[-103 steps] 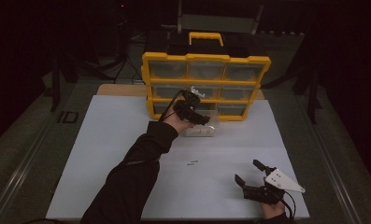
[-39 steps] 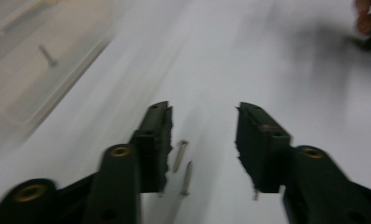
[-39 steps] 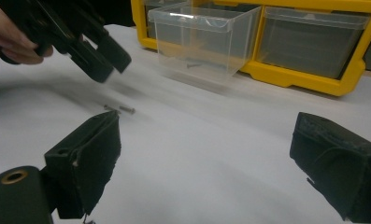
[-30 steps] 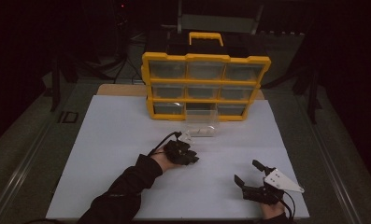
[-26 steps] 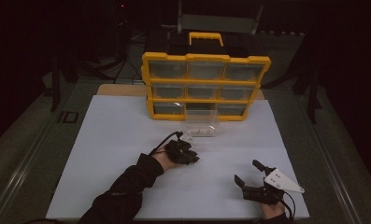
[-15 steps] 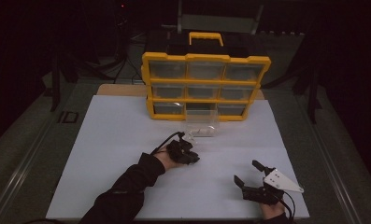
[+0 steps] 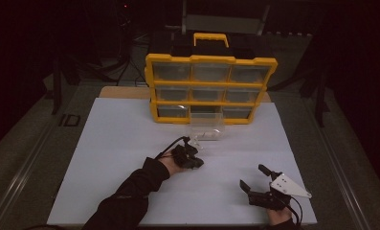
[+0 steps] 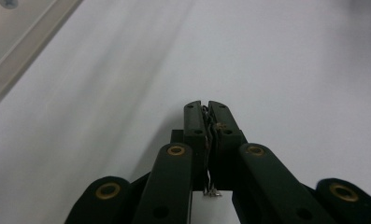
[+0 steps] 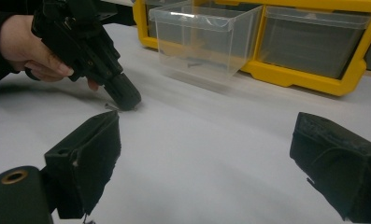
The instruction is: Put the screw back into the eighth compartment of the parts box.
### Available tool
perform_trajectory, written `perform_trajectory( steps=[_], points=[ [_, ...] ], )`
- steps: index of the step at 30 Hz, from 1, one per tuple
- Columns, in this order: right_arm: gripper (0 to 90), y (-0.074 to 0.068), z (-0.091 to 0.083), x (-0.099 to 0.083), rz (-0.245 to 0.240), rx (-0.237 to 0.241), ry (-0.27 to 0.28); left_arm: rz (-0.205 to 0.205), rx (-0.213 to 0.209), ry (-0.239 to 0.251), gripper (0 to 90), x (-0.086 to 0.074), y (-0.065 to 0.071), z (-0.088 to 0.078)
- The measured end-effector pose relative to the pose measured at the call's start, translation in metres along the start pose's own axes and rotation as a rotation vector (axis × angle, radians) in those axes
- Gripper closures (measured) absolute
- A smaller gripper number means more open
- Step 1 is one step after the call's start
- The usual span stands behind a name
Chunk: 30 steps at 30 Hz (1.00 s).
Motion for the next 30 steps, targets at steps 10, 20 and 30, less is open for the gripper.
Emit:
perform_trajectory(
  steps=[10,20,30],
  points=[
    [8.8,0.000,0.000,0.000,0.001,-0.003,0.000,-0.001,0.027,0.012,86.3,0.005,-0.001,-0.015],
    [8.8,0.000,0.000,0.000,-0.001,-0.005,0.002,0.020,0.068,0.070,86.3,0.023,0.009,-0.051],
    [8.8,0.000,0.000,0.000,-0.002,-0.006,0.003,0.065,0.100,0.134,86.3,0.049,0.023,-0.088]
  ],
)
Point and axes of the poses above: each handheld gripper's, and its own axes: z roughly forward along the jaws, x roughly out of its top, y roughly to its right, the point moved 1 cm from there along z, roughly forward along the jaws, and after that the axes turned 13 degrees about -x, right-handed, at the moved point
